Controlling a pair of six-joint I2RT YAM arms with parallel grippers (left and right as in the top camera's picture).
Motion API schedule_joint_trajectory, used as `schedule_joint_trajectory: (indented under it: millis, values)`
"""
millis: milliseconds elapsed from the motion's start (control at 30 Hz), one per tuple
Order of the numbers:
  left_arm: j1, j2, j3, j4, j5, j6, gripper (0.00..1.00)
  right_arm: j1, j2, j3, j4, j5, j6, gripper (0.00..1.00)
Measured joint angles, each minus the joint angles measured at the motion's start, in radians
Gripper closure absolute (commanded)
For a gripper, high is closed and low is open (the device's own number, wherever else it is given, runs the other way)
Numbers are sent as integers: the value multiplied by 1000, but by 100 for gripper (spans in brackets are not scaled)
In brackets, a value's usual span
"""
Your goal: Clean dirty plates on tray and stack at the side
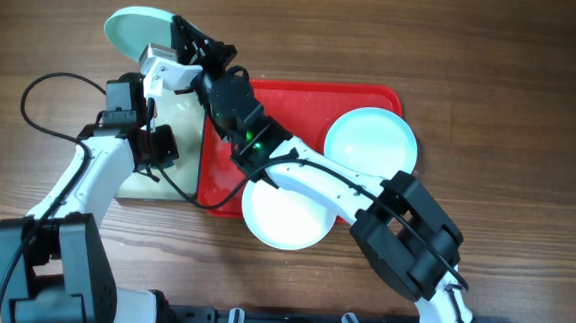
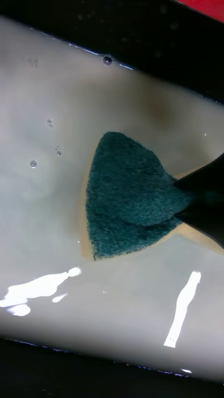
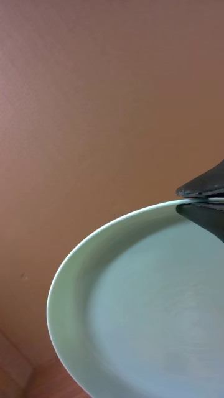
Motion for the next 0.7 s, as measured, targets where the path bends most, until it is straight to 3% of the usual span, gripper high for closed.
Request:
schedule_joint_trajectory:
  millis: [700]
  values:
    - [0,0,0,3,0,0,96,0,0,0,-21,16,-13,96]
